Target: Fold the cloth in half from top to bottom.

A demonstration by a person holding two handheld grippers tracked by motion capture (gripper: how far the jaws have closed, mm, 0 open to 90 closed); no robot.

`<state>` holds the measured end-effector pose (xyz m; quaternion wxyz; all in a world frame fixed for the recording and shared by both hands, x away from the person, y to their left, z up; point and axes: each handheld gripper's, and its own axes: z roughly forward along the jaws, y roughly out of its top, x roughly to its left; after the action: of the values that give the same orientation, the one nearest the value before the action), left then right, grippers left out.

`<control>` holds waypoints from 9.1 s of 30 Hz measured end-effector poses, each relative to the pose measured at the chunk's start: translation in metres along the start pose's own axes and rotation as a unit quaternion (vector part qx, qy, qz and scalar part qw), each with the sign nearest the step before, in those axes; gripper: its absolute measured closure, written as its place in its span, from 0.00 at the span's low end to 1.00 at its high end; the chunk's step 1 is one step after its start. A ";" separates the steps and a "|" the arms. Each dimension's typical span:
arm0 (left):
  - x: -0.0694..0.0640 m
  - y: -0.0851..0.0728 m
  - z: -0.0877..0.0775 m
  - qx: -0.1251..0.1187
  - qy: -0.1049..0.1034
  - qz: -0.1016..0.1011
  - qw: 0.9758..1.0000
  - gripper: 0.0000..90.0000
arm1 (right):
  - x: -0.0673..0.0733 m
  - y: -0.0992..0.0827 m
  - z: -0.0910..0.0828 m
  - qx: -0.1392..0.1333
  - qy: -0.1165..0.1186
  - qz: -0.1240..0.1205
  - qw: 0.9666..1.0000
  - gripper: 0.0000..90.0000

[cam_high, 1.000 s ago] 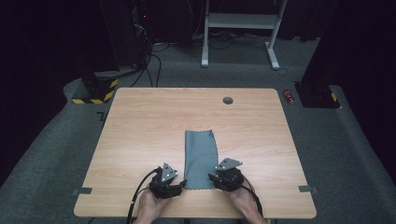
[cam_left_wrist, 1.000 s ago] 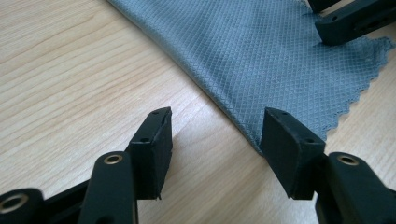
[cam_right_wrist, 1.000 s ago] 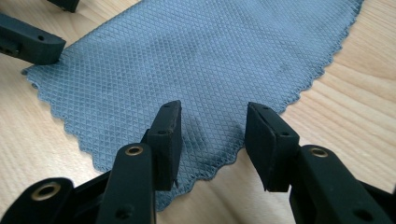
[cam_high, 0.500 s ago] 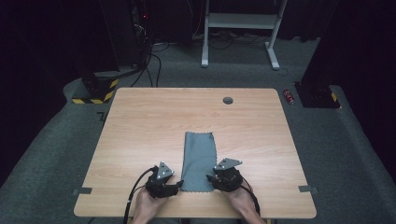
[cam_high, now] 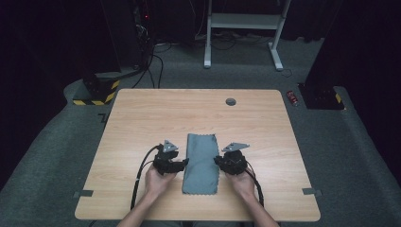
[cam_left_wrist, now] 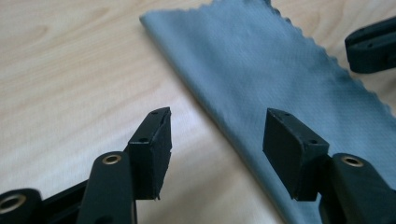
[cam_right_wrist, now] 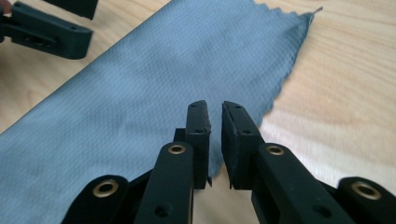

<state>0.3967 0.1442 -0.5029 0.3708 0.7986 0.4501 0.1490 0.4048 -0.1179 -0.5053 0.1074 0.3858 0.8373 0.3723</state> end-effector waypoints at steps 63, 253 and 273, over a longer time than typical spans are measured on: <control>0.032 0.061 0.074 0.039 0.035 -0.015 0.999 0.91 | -0.037 0.068 0.070 0.038 -0.083 0.050 0.995 0.94; -0.009 -0.009 -0.020 -0.029 -0.100 0.038 0.994 0.99 | 0.022 -0.009 -0.024 -0.054 0.043 -0.046 0.997 0.99; -0.017 -0.028 -0.020 -0.013 -0.103 0.049 0.993 0.98 | 0.033 -0.026 -0.023 -0.037 0.047 -0.058 0.996 0.98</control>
<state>0.3586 0.1483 -0.5080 0.4181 0.8260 0.3673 0.0897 0.3570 -0.1173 -0.5041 0.1038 0.3141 0.8480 0.4142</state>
